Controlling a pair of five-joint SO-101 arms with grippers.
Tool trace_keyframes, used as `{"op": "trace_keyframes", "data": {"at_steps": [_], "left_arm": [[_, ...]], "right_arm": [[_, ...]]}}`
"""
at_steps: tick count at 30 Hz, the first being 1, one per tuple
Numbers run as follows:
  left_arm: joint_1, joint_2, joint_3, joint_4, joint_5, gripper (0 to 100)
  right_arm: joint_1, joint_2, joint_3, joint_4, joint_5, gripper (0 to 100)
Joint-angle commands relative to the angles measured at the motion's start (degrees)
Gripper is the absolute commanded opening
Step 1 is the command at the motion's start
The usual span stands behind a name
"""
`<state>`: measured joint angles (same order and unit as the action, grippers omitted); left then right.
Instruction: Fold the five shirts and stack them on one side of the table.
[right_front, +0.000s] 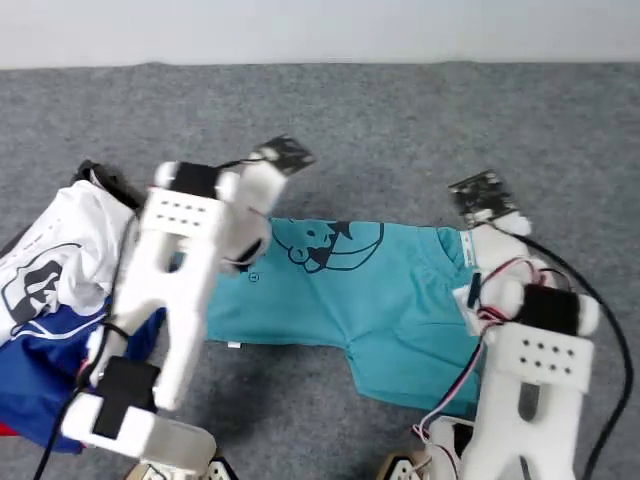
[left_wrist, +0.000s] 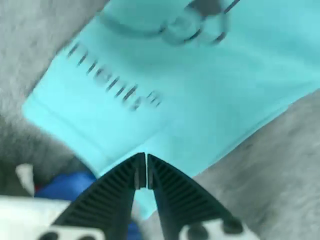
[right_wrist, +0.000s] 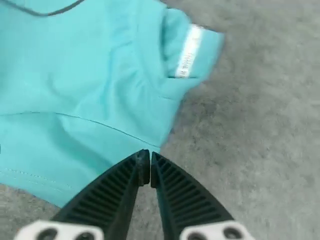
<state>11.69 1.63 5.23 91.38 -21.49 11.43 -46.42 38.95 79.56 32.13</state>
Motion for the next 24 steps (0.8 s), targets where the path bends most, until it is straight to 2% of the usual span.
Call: {"op": "trace_keyframes", "data": {"at_steps": [1, 7, 12, 14, 19, 24], "left_arm": [[9.0, -3.3, -3.6, -0.8, 2.5, 1], [22.4, -2.5, -4.3, -2.5, 2.7, 1], [30.5, -1.1, -2.2, -5.5, 2.5, 1], [33.7, 1.6, -2.2, -5.2, 2.5, 2], [40.8, 8.2, -2.2, -5.2, 4.2, 15], [44.4, 14.6, -5.1, -5.5, 5.7, 19]], "right_arm": [[6.2, -4.8, -7.2, 3.9, -1.1, 1.0], [19.3, -9.5, -10.7, 6.4, -0.7, 1.1], [25.3, -10.1, -10.7, 9.5, 1.8, 1.1], [26.8, -10.1, -10.5, 9.5, 1.8, 1.1], [27.6, -10.1, -9.9, 9.5, 1.9, 1.1], [27.6, -10.1, -9.8, 9.5, 1.9, 1.1]]}}
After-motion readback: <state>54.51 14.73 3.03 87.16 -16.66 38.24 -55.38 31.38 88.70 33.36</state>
